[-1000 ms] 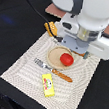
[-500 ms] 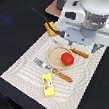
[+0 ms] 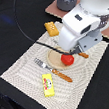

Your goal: Interact with the objects in diverse but meaningful ways.

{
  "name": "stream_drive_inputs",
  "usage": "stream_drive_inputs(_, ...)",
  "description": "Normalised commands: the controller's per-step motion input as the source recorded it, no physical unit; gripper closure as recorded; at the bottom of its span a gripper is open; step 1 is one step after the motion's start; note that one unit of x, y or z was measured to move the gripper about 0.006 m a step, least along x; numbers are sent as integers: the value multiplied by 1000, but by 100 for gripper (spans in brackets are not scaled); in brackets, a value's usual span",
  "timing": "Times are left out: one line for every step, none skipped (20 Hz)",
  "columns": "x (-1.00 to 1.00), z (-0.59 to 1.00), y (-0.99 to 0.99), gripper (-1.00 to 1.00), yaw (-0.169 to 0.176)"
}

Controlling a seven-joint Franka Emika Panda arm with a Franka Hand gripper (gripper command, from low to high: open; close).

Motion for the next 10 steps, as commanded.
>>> stream_drive_inputs(-11,-360,-200,-100,115)
stream_drive_inputs(0,-431,-220,-100,108)
stream_drive_inputs(0,-489,-286,-100,100)
stream_drive_inputs(0,-517,-346,-100,87)
stream_drive_inputs(0,-489,-357,-100,71)
stream_drive_inputs(0,-417,-383,-100,16)
stream_drive_inputs(0,-194,-371,-100,0)
stream_drive_inputs(0,-114,-289,-100,-44)
stream_drive_inputs(0,-94,-249,-100,-90)
stream_drive_inputs(0,-106,-266,-100,-105)
